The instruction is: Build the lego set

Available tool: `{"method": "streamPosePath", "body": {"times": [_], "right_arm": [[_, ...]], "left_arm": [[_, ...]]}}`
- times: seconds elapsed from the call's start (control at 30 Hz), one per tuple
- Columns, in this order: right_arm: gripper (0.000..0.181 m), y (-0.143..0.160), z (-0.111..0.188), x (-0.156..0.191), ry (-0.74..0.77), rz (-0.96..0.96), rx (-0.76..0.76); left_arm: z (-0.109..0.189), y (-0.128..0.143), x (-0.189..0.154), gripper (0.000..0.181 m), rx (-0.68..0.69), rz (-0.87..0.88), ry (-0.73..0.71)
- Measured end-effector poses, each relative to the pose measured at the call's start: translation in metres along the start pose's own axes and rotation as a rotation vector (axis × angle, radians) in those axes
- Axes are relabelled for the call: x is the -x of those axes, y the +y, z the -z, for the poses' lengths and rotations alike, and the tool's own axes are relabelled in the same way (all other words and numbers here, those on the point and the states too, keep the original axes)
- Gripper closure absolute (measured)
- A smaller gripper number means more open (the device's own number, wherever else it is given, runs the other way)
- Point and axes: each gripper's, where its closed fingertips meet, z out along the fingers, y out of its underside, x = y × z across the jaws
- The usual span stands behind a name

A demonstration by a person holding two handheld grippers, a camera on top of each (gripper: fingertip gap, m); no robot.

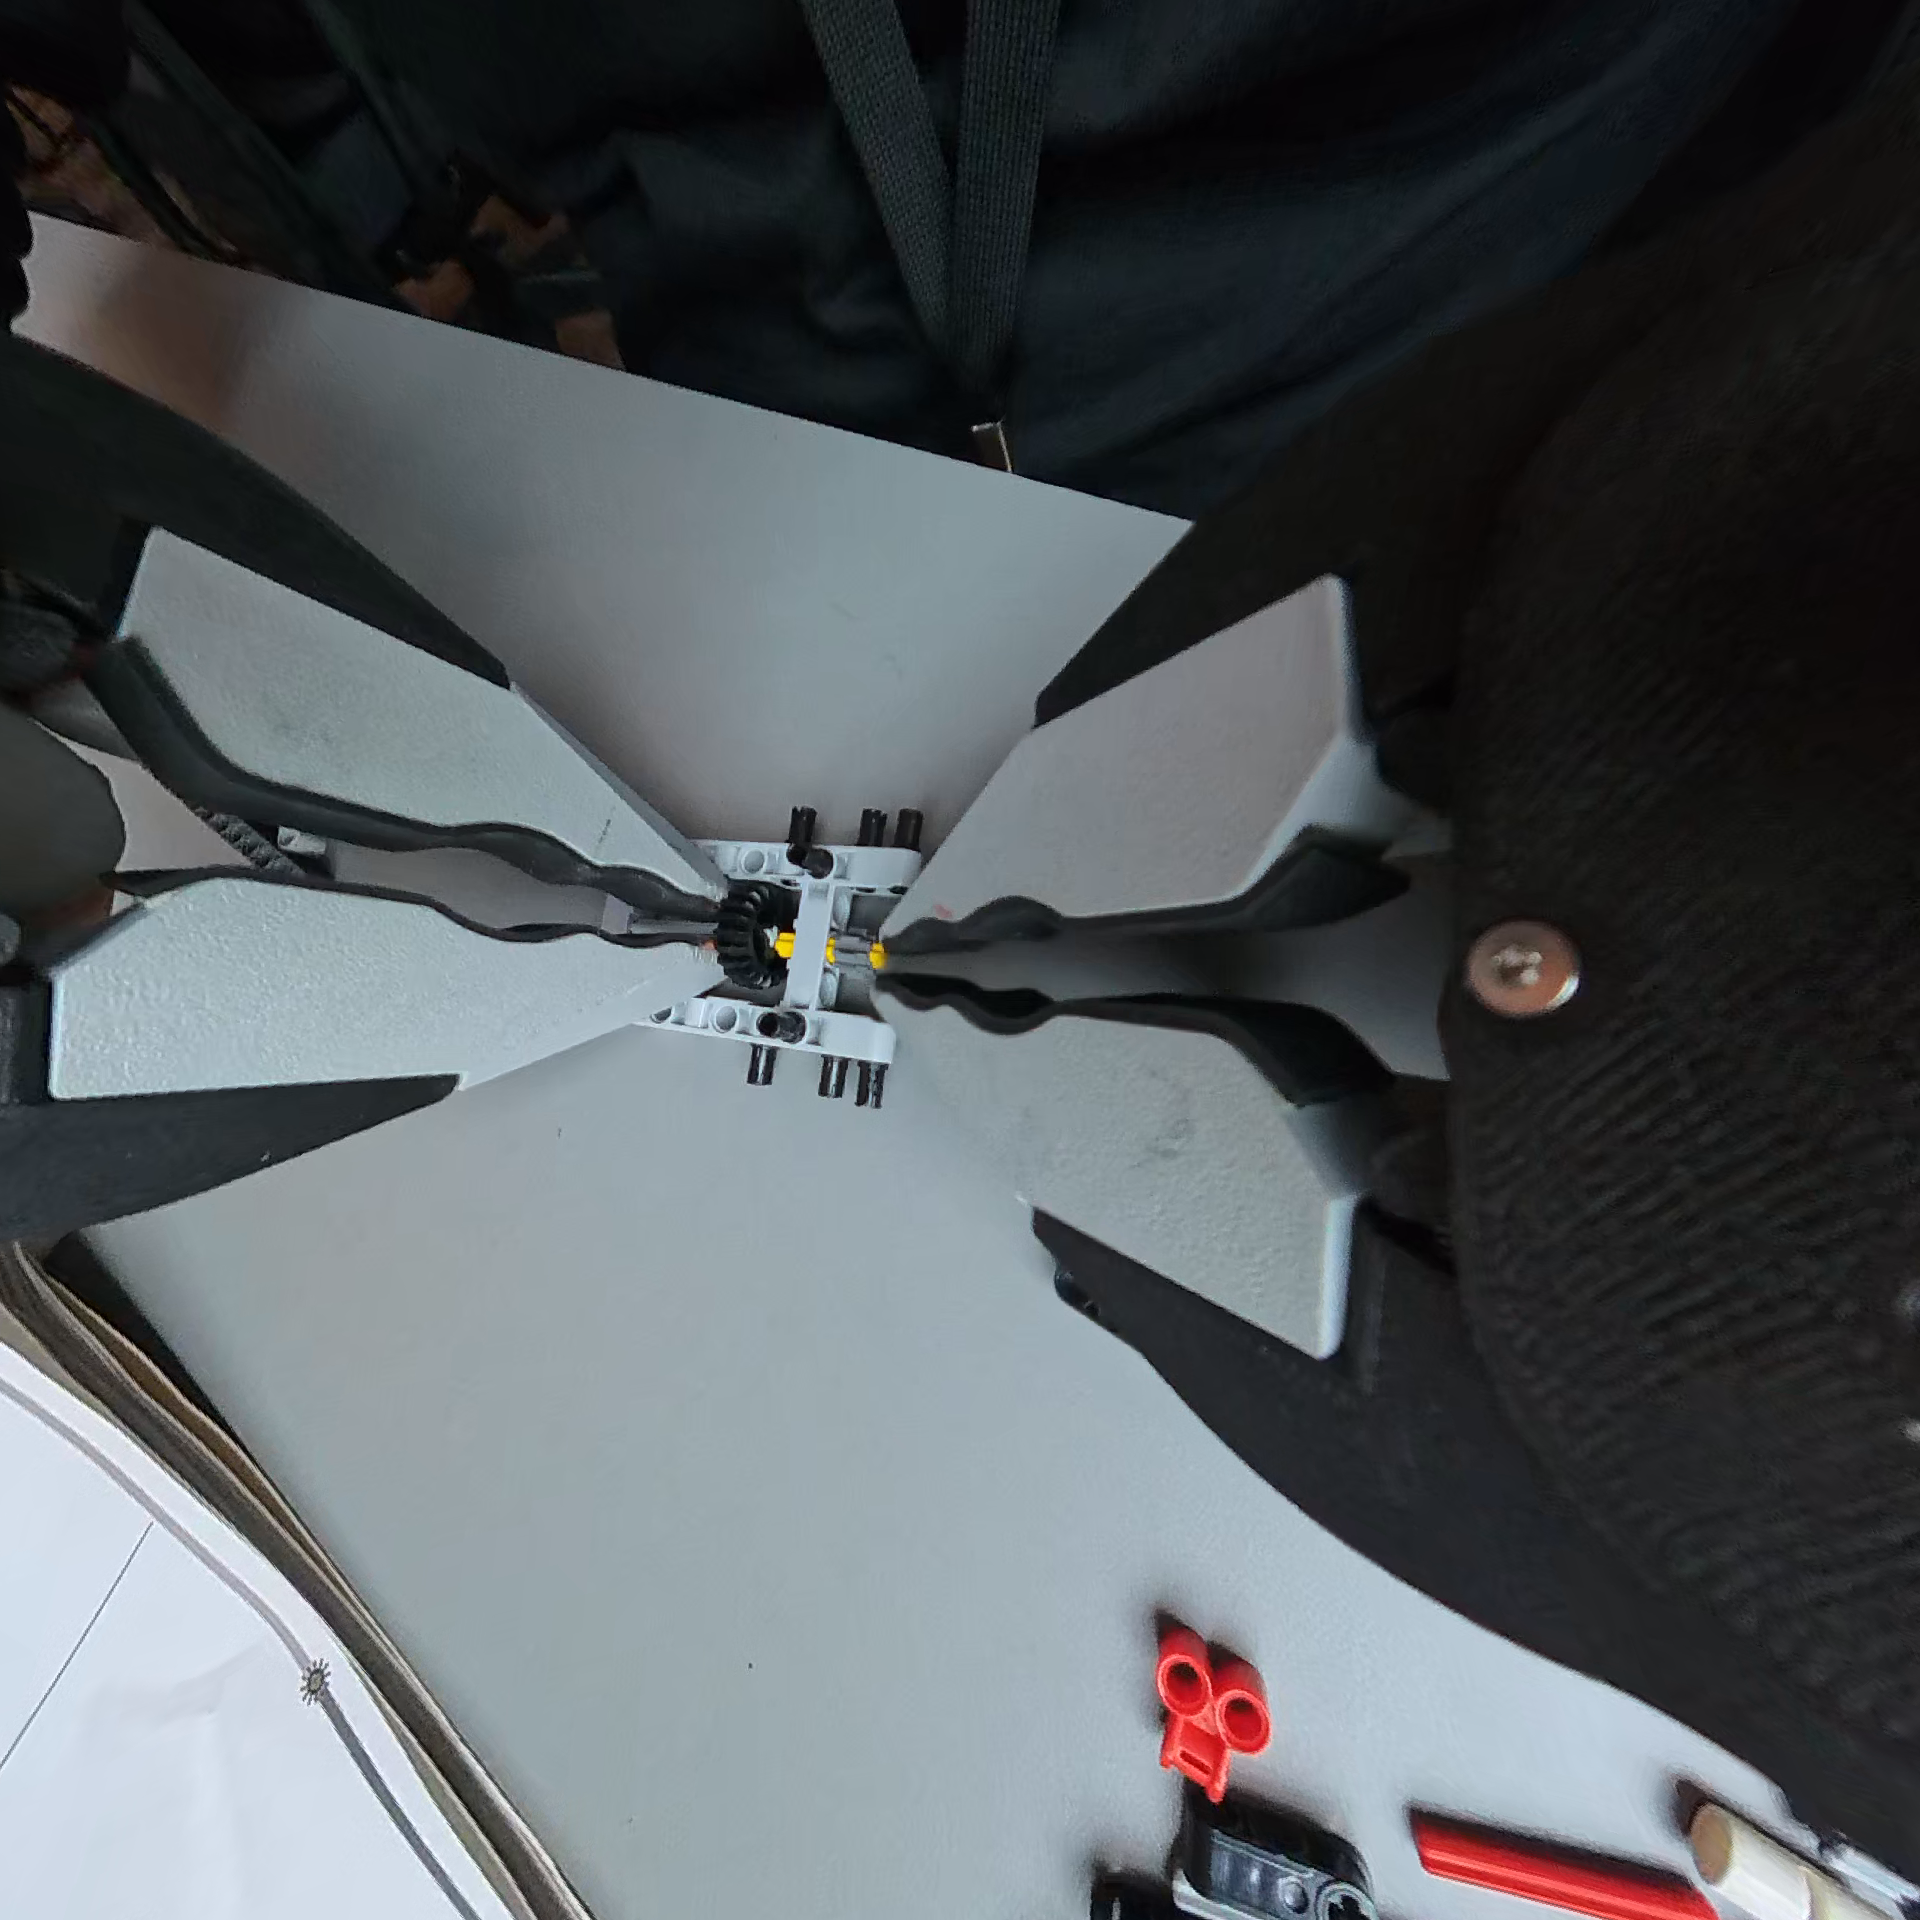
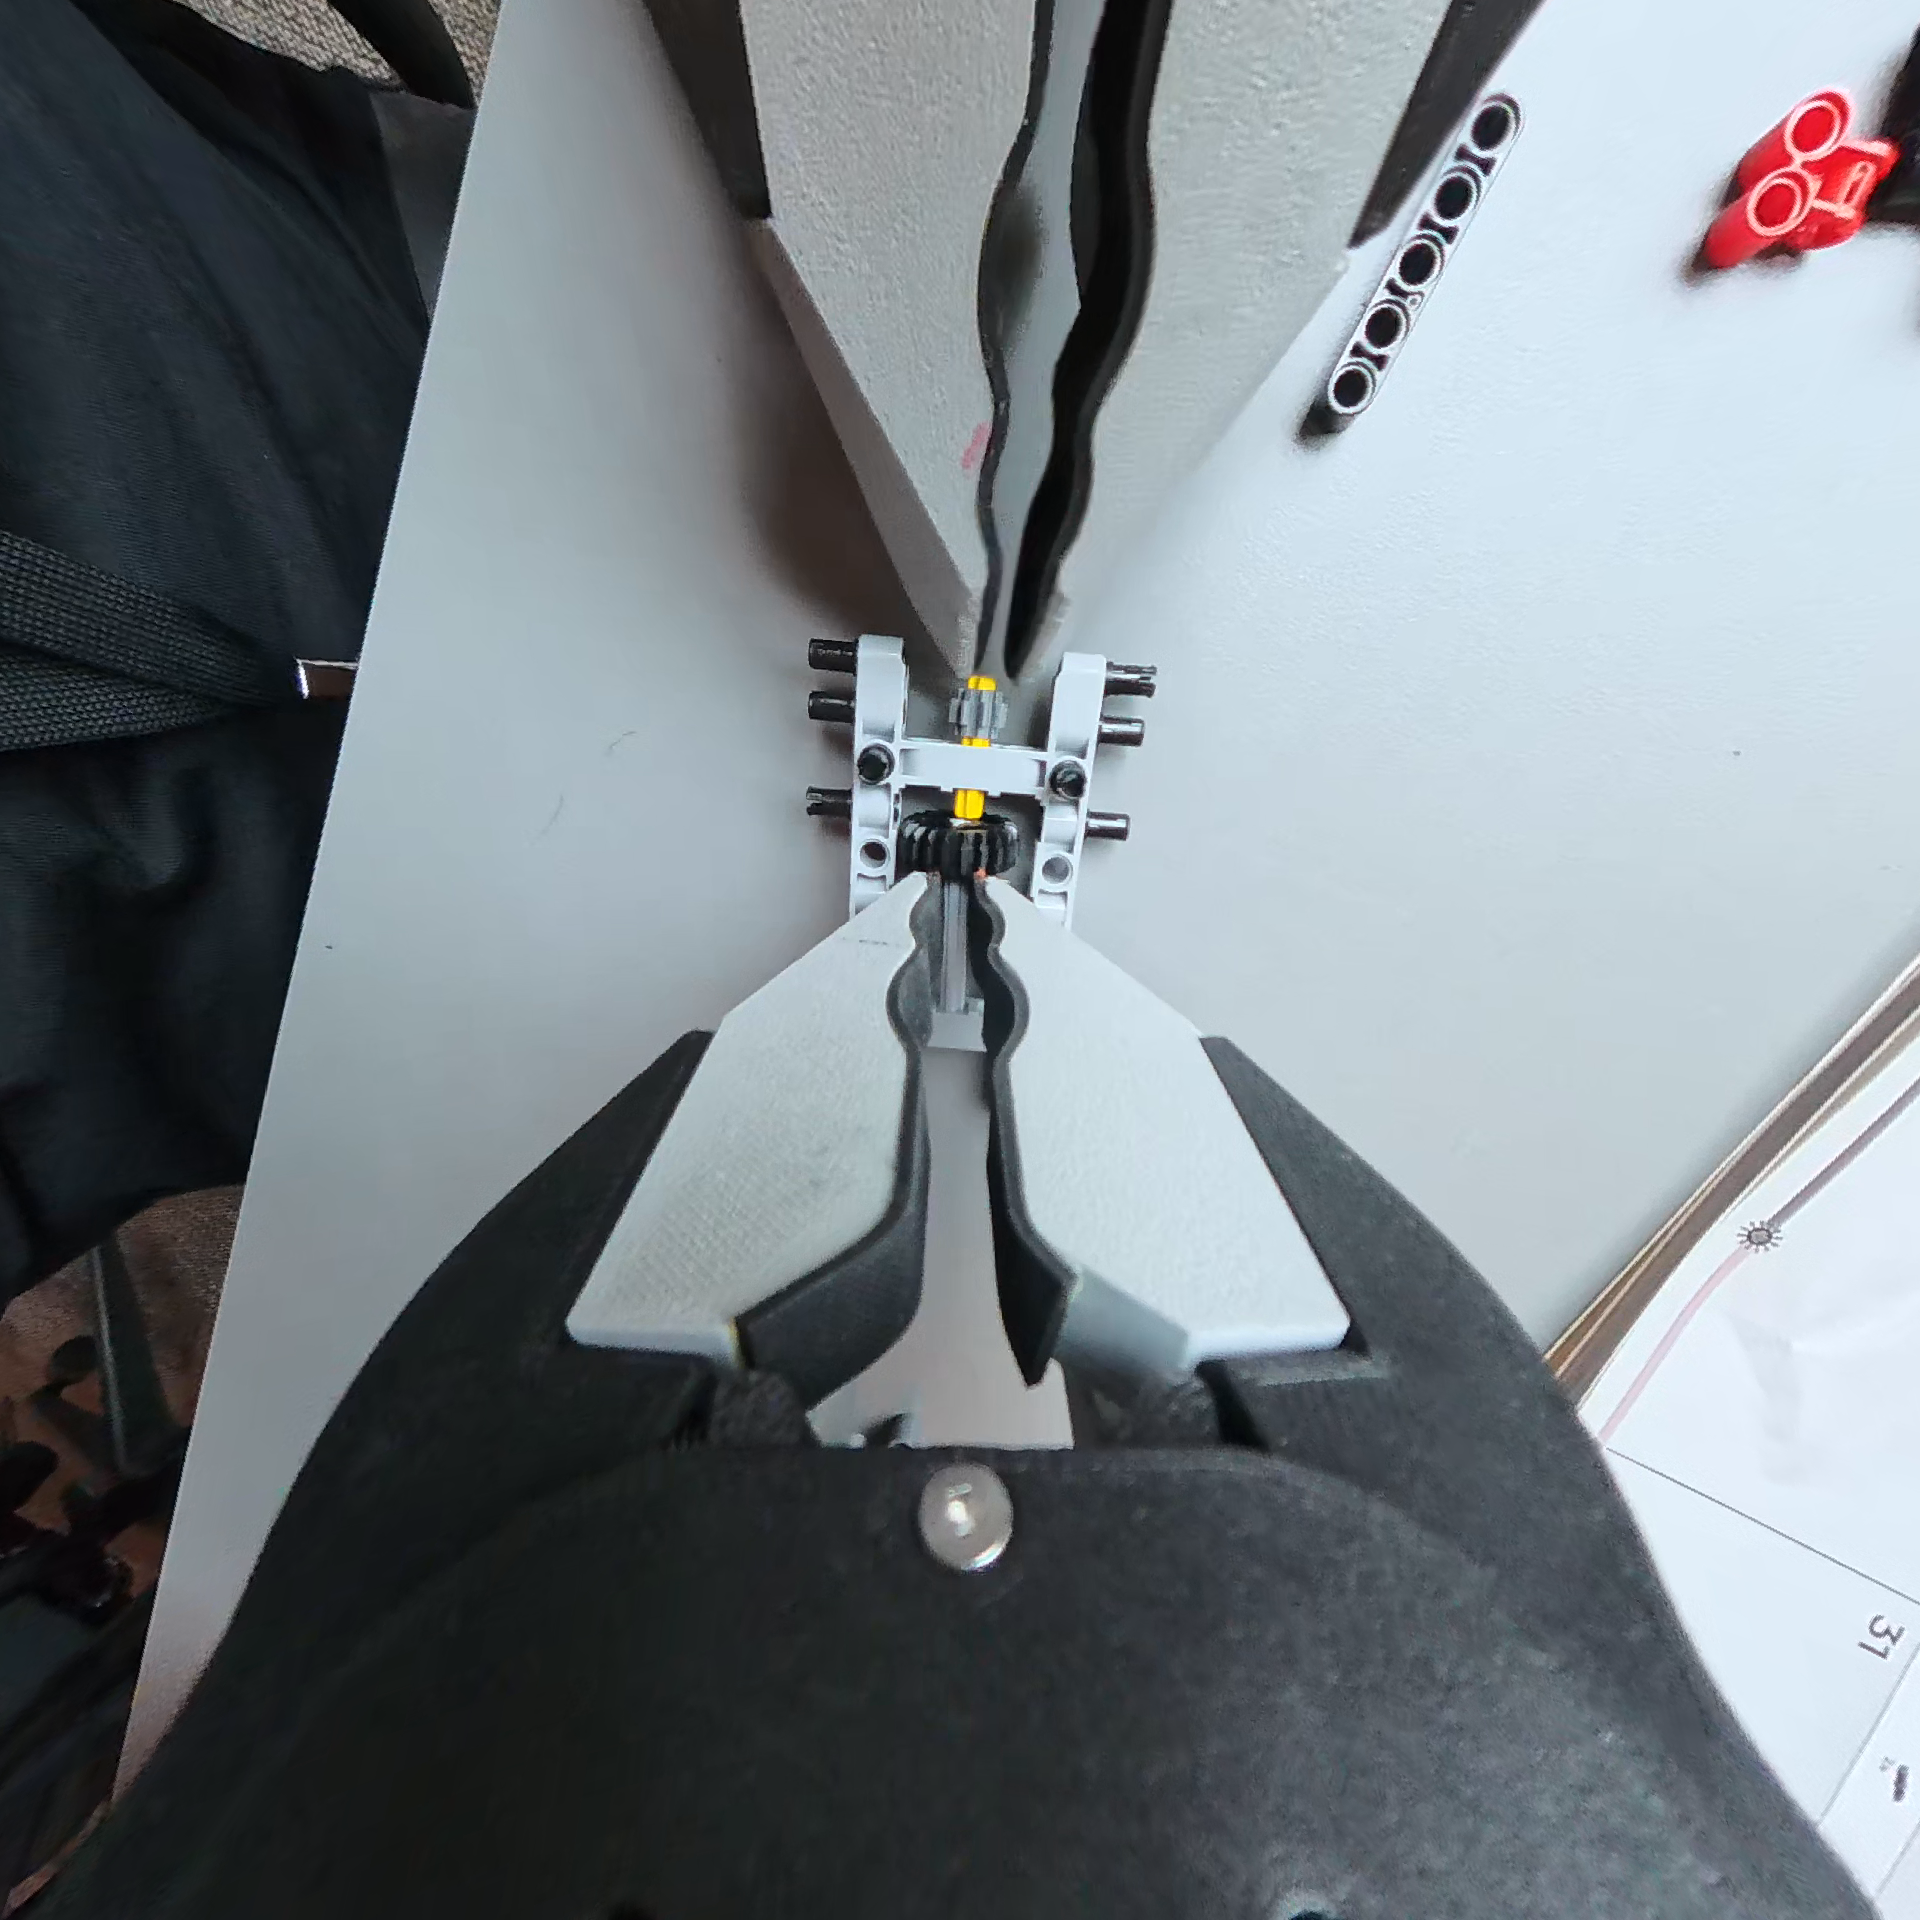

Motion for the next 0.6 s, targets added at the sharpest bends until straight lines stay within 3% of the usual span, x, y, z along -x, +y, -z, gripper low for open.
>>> {"method": "streamPosePath", "body": {"times": [0.6], "right_arm": [[0.180,-0.0010,-0.0004,0.0004,-0.001,0.007,-0.005]], "left_arm": [[-0.0032,-0.0027,-0.0025,0.175,0.002,0.002,0.024]]}}
